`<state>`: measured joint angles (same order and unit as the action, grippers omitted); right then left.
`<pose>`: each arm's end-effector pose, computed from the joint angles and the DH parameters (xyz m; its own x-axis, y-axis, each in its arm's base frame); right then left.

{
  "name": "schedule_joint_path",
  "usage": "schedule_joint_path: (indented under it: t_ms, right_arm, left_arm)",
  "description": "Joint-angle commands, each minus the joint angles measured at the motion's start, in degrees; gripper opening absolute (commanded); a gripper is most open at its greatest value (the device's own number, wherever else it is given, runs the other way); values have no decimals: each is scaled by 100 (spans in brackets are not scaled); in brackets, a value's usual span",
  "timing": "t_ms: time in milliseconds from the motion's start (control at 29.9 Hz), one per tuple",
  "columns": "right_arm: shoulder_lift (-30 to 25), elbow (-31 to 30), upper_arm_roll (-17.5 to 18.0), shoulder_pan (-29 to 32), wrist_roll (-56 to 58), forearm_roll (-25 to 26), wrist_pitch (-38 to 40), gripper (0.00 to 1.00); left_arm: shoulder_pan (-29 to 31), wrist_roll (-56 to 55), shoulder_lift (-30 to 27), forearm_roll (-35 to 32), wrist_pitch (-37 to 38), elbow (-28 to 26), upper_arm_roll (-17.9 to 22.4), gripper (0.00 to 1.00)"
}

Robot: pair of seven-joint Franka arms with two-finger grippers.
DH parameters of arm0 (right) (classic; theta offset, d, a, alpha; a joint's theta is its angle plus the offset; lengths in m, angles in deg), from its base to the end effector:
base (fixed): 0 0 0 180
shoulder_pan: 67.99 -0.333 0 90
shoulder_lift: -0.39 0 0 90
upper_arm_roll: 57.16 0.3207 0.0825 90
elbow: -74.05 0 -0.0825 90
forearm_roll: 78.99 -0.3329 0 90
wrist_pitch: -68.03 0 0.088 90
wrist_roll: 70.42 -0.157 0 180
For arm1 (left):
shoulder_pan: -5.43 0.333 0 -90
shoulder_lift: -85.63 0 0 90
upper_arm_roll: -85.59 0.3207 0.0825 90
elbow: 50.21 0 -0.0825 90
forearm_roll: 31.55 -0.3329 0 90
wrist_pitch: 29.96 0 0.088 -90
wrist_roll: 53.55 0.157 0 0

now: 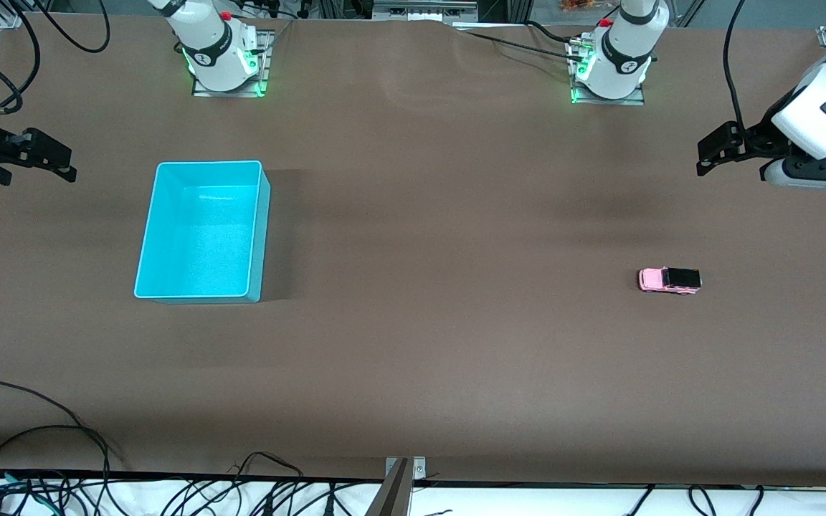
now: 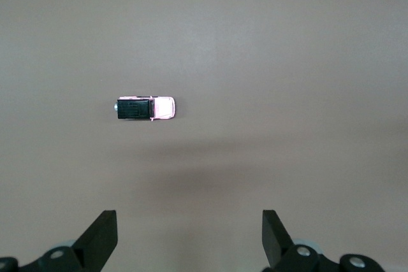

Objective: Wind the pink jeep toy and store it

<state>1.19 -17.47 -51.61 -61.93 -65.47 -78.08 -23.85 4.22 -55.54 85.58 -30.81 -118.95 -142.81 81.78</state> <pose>0.5097 -0.0073 0.5639 0.9969 0.0779 -0.0088 0.0780 -0.9969 0.0138 0.4945 -0.0455 0.5592 0.9966 -0.0529 -0.0625 -0.0523 -0.9986 0.0107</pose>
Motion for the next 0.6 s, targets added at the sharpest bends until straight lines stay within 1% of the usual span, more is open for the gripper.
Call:
schedule_joint_path:
  t_ms: [0,100,234,434,501,568]
  right_arm:
    - [-72,-76,60,71,-20,58,-6,100]
    - [-72,-76,60,71,-20,58,-6,100]
    - [-72,-76,52,71,-12,58,-6,100]
    - [-80,-76,52,71,-20,85,-6,100]
    - [-80,-76,52,71,-20,85,-6,100]
    - [-89,-76,60,71,-20,85,-6,100]
  left_arm:
    - [-37,32,365,-347,14,216,-32,100]
    - [-37,32,357,-338,22,234,-41,100]
    - [-37,41,357,-330,84,480,-41,100]
    - [7,67,357,-329,84,489,-32,100]
    - [33,294,357,-329,93,498,-23,100]
    - [42,794,365,-338,84,498,-6,100]
